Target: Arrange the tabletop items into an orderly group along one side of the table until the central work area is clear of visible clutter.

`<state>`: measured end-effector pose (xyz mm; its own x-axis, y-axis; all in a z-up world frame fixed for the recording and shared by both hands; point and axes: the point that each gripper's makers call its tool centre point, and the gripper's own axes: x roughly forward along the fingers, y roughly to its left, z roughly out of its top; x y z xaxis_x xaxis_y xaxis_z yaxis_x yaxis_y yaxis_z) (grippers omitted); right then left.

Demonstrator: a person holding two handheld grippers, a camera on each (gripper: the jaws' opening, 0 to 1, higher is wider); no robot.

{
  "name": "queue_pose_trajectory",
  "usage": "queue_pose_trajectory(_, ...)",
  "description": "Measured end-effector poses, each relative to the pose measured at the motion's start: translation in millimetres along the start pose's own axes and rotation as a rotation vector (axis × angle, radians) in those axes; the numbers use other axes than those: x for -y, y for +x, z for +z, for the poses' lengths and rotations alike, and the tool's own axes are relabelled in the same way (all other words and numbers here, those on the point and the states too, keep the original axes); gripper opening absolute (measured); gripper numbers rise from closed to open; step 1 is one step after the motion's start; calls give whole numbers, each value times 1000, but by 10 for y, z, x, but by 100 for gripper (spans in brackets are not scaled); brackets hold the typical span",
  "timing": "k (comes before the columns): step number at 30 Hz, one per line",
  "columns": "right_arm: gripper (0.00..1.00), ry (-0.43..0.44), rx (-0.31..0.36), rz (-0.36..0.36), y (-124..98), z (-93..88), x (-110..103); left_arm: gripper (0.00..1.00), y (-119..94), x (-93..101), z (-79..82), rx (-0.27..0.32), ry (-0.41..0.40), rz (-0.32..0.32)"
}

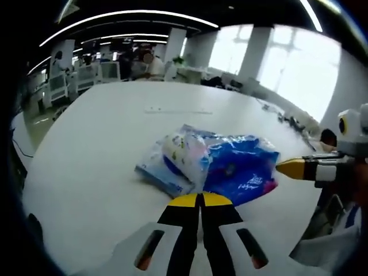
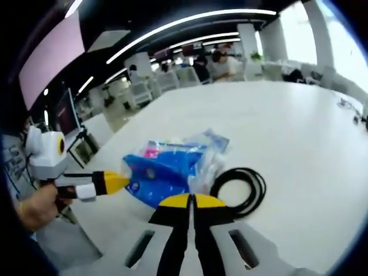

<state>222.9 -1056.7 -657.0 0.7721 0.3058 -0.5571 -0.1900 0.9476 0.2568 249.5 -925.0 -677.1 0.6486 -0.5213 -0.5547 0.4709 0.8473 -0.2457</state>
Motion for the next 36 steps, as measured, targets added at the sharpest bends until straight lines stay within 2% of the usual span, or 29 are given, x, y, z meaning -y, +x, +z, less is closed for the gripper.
queue_pose_trajectory(9, 0, 8, 21, 16, -29, 233, 119, 0, 66, 129, 128, -13, 39, -38)
queue_pose_trajectory(15, 0, -11, 25, 23, -44, 339, 162, 0, 128, 203, 190, -32, 64, -62)
queue_pose_trajectory(23, 0, -15, 38, 16, -80, 490, 307, 0, 220, 327, 338, -29, 95, -107)
queue_pose_trajectory(36, 0, -1, 57, 18, -85, 678, 538, 0, 406, 490, 481, -21, 94, -147)
